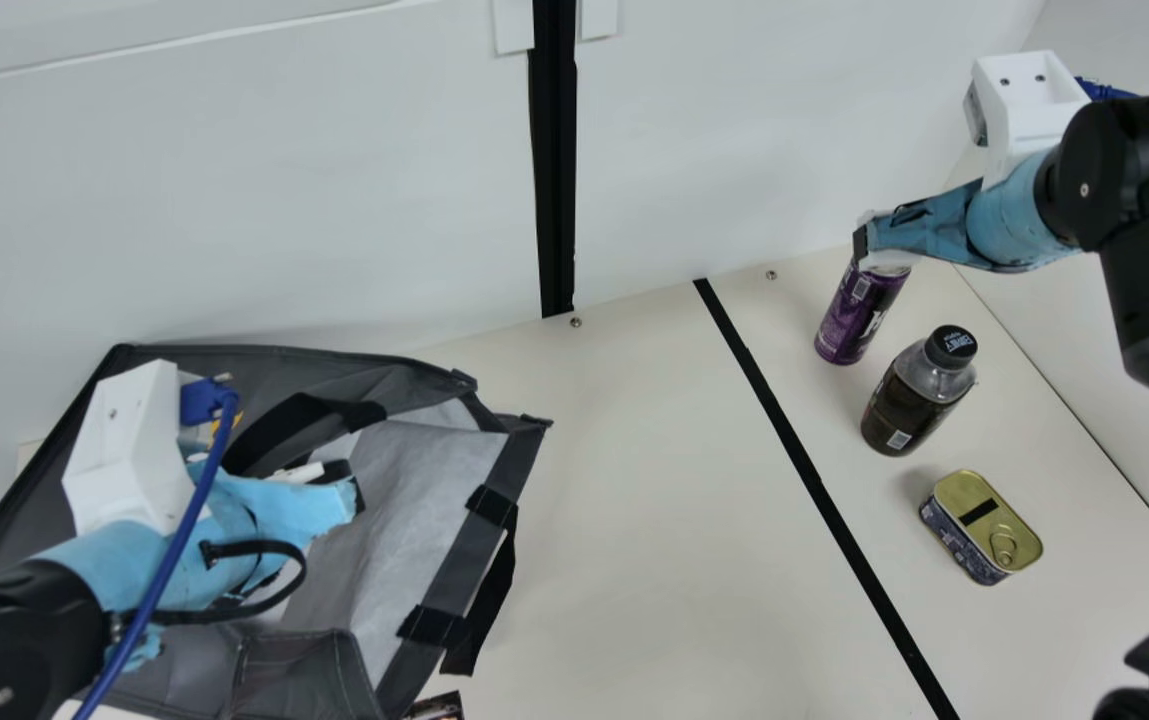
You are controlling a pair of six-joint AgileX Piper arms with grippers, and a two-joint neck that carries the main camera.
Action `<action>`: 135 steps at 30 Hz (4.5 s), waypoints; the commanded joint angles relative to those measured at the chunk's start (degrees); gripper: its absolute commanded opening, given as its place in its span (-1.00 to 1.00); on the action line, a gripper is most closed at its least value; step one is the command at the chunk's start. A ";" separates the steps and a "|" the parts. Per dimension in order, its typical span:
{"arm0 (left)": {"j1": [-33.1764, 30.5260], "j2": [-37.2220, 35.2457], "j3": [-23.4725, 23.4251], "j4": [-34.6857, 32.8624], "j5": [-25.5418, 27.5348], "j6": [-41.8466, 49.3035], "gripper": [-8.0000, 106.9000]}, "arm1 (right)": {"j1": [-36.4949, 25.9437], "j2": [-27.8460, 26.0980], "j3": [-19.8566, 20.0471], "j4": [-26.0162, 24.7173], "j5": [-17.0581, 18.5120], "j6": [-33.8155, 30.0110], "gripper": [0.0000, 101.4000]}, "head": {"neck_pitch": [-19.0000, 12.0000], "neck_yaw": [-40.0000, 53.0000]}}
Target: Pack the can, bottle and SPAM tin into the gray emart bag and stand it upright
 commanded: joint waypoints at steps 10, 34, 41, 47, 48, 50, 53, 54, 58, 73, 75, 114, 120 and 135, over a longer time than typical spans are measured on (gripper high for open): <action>0.00 0.00 0.00 0.00 0.00 0.00 -1.00 | -1.15 7.94 -5.30 1.22 0.05 -1.67 0.87 | -1.21 -0.14; 0.00 0.00 0.00 0.00 0.00 0.00 -1.00 | -3.43 23.28 -16.76 4.91 0.05 -5.19 0.87 | -1.21 -0.14; 0.00 0.00 0.00 0.00 0.00 0.00 -1.00 | -4.23 27.86 -20.41 5.77 0.05 -6.03 0.87 | -1.21 -0.14; 0.00 0.00 0.00 0.00 0.00 0.00 -1.00 | -4.42 30.74 -21.89 6.31 0.05 -6.04 0.87 | -1.21 -0.14; 0.00 0.00 0.00 0.00 0.00 0.00 -1.00 | -4.42 31.11 -21.98 6.36 0.05 -6.01 0.87 | -1.21 -0.14; 0.00 0.00 0.00 0.00 0.00 0.00 -1.00 | -4.41 31.76 -22.05 6.48 0.05 -5.99 0.87 | -1.21 -0.14; 0.00 0.00 0.00 0.00 0.00 0.00 -1.00 | -4.36 32.48 -21.99 6.67 0.05 -5.98 0.74 | -1.21 -0.14; 0.00 0.00 0.00 0.00 0.00 0.00 -1.00 | -4.34 32.66 -21.95 6.74 0.05 -5.97 0.61 | -1.21 -0.14; 0.00 0.00 0.00 0.00 0.00 0.00 -1.00 | -4.25 33.22 -21.78 7.11 0.05 -6.03 0.08 | -1.21 -0.14; 0.00 0.00 0.00 0.00 0.00 0.00 -1.00 | -4.02 32.61 -22.12 7.74 0.05 -8.50 -1.00 | -1.21 -0.14; 0.00 0.00 0.00 0.00 0.00 0.00 -1.00 | -4.00 32.27 -22.18 7.74 0.05 -9.16 -1.00 | -1.21 -0.14; 0.00 0.00 0.00 0.00 0.00 0.00 -1.00 | 0.16 11.15 -3.13 11.64 0.05 -17.40 -1.00 | -1.21 -0.14; 0.00 0.00 0.00 0.00 0.00 0.00 -1.00 | 0.52 7.04 1.20 11.92 0.05 -18.75 -1.00 | -1.21 -0.14; 0.00 0.00 0.00 0.00 0.00 0.00 -1.00 | 2.86 -3.29 11.32 12.59 0.05 -21.10 -1.00 | -1.21 -0.14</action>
